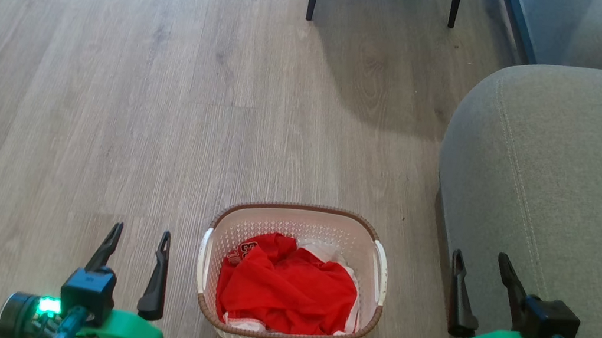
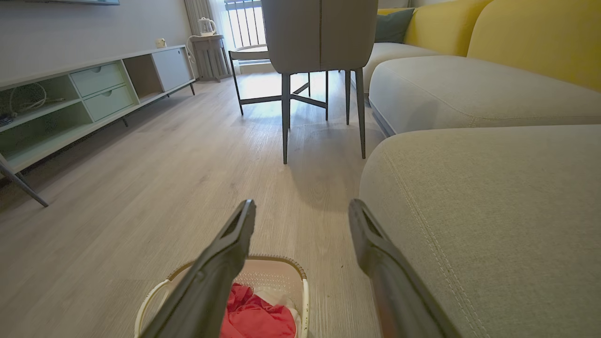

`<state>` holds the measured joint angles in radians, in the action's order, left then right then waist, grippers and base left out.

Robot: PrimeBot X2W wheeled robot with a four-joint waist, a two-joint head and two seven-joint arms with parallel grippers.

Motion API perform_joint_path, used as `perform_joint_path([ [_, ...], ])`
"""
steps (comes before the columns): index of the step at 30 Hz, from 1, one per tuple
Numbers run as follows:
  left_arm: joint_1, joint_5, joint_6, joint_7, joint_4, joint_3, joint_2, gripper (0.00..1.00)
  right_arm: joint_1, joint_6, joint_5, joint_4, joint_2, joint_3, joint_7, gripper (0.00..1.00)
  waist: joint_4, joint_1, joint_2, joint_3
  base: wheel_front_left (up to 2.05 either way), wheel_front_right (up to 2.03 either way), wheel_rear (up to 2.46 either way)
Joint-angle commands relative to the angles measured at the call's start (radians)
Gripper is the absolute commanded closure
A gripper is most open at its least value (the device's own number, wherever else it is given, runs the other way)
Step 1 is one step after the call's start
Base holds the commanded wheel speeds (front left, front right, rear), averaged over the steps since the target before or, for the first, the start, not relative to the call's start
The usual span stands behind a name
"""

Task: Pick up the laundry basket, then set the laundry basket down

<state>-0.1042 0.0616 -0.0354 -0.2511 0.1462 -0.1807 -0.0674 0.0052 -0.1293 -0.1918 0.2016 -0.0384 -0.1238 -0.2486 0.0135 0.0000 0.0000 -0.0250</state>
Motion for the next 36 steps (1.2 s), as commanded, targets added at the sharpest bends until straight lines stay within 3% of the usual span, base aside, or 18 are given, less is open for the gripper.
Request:
perform_joint_path([
  [1,0.026,-0.003,0.001,-0.011,-0.028,0.04,0.003,0.0,-0.034,-0.001,0.007,-0.037,-0.012,-0.019,-0.013,0.0,0.0,0.0,0.0,0.001,0.0,0.0,0.0],
  [19,0.066,0.018,0.013,-0.011,-0.019,0.045,0.014,0.0,-0.068,-0.001,0.002,-0.017,-0.012,-0.01,-0.013,0.0,0.005,0.0,0.0,0.063,0.0,0.0,0.0],
  [36,0.287,0.107,0.011,-0.011,0.073,0.045,0.017,0.0,-0.302,-0.001,0.037,0.09,-0.012,-0.005,-0.013,0.0,-0.008,0.0,0.0,0.377,0.0,0.0,0.0],
])
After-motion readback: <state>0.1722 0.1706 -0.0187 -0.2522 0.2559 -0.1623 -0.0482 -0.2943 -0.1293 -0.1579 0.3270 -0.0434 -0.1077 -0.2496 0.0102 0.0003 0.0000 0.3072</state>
